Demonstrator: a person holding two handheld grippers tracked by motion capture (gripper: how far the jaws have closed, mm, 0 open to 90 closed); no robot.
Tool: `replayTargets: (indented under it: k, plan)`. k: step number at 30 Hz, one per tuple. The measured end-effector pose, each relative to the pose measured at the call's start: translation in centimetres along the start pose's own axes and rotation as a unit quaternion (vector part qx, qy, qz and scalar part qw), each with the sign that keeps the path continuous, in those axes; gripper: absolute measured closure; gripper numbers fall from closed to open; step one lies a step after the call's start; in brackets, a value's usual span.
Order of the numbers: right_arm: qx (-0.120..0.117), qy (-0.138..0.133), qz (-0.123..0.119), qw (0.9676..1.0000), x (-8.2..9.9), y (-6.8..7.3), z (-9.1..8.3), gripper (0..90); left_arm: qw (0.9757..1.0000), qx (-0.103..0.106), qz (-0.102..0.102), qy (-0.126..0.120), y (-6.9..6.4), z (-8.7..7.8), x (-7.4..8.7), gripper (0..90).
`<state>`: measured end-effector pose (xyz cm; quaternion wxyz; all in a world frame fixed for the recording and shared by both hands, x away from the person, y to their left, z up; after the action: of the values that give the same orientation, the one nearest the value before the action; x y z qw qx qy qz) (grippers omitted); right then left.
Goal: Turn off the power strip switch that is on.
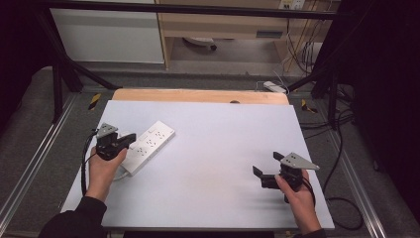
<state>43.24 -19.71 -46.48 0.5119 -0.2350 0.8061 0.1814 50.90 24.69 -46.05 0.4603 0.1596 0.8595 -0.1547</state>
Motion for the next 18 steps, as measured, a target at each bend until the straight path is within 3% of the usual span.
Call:
replayTargets:
  k: [18]
  plan:
    - [0.0,0.001,0.002,1.0,0.0,0.0,0.0,3.8,0.9996,-0.005,0.005,0.028,0.3,1.0,1.1,90.0]
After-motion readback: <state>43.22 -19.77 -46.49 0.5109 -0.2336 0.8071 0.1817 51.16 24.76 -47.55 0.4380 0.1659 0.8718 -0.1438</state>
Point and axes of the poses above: each handheld gripper's, and its own axes: z roughly forward along the jaws, x roughly out of its underside, y roughly to its left, the point moved 10 cm from there along z, roughly forward along the jaws, and after that the axes turned 2 degrees about y, right-handed, at the moved point
